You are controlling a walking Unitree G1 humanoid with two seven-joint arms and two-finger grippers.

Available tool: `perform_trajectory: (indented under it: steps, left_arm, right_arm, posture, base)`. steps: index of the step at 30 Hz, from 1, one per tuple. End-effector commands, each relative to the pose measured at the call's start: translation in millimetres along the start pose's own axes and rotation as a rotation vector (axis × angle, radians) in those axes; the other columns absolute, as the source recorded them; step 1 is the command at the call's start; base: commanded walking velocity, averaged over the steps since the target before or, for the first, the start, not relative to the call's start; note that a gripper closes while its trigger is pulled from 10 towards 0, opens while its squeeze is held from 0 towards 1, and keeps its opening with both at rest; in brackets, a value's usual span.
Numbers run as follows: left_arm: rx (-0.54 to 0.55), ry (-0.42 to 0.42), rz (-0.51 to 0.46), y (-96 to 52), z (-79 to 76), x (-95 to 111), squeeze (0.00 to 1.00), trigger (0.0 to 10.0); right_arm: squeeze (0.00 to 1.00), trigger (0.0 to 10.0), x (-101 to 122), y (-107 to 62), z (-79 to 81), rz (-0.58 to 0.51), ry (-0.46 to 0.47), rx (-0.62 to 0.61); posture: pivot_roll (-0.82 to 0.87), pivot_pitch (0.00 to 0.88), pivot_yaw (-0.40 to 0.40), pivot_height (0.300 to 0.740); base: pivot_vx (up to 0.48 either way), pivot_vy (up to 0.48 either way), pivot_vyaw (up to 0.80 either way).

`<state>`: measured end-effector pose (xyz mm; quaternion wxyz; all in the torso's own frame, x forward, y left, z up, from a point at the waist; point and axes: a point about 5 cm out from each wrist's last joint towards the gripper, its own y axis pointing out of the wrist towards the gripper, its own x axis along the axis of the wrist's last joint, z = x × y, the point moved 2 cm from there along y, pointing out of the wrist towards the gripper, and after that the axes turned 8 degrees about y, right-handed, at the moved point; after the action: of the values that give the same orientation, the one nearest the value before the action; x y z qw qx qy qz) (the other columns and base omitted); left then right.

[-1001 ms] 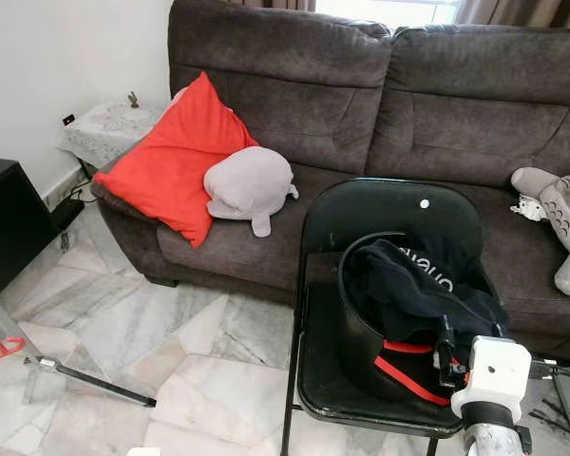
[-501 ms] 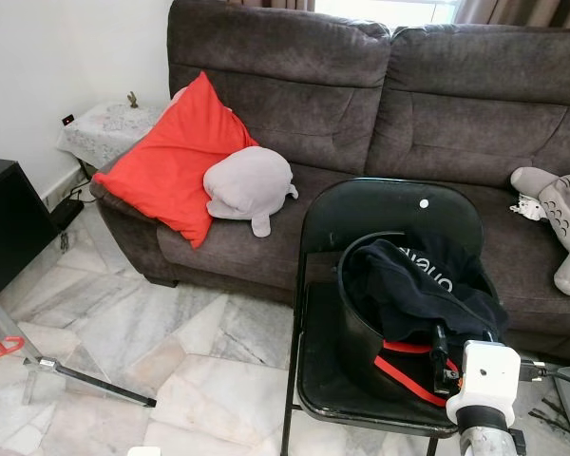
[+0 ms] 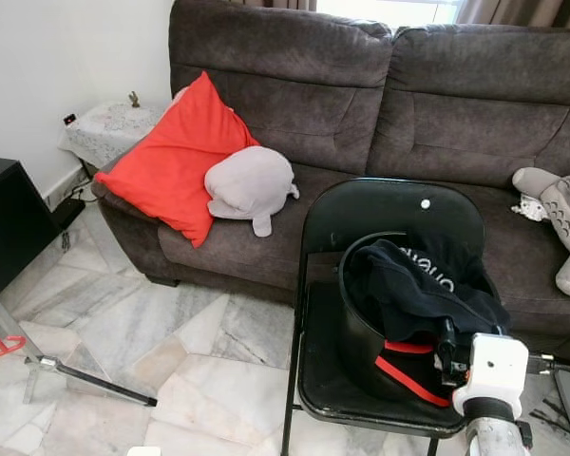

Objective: Hang hanger

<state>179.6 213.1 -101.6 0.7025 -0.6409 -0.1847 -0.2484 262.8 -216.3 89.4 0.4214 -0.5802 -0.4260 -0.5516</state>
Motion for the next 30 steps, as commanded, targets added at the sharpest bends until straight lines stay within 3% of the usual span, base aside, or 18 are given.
perform_trajectory:
  steps: [1, 8, 17, 22, 30]
  left_arm:
    - [0.008, 0.012, 0.022, -1.4, 3.7, -6.1, 0.0, 10.0]
    - [0.007, 0.01, 0.023, -1.5, 4.3, -6.1, 0.0, 10.0]
    - [0.004, 0.009, 0.025, -1.5, 4.6, -6.3, 0.0, 10.0]
    - [0.004, 0.012, 0.025, -1.4, 4.7, -6.0, 0.0, 10.0]
    - [0.004, 0.013, 0.025, -1.5, 5.0, -6.0, 0.0, 10.0]
  right_arm:
    - [0.0, 10.0, -1.2, 1.9, -3.3, 0.007, 0.009, -0.015]
    - [0.0, 10.0, 13.3, 9.6, -5.7, -0.047, 0.043, -0.051]
    - [0.0, 10.0, 13.8, 1.7, -20.3, -0.052, 0.078, -0.168]
    - [0.0, 10.0, -1.3, -1.1, -29.0, 0.038, 0.154, -0.256]
    - [0.0, 10.0, -10.4, 3.0, -20.6, 0.111, 0.167, -0.213]
  posture:
    - [-0.1, 0.054, 0.028, 0.74]
    - [-0.1, 0.053, 0.031, 0.74]
    - [-0.11, 0.057, 0.037, 0.74]
    - [-0.1, 0.057, 0.039, 0.74]
    - [-0.1, 0.056, 0.038, 0.74]
  base:
    - [0.0, 0.0, 0.0]
    - [0.0, 0.0, 0.0]
    - [0.0, 0.0, 0.0]
    - [0.0, 0.0, 0.0]
    - [0.0, 0.0, 0.0]
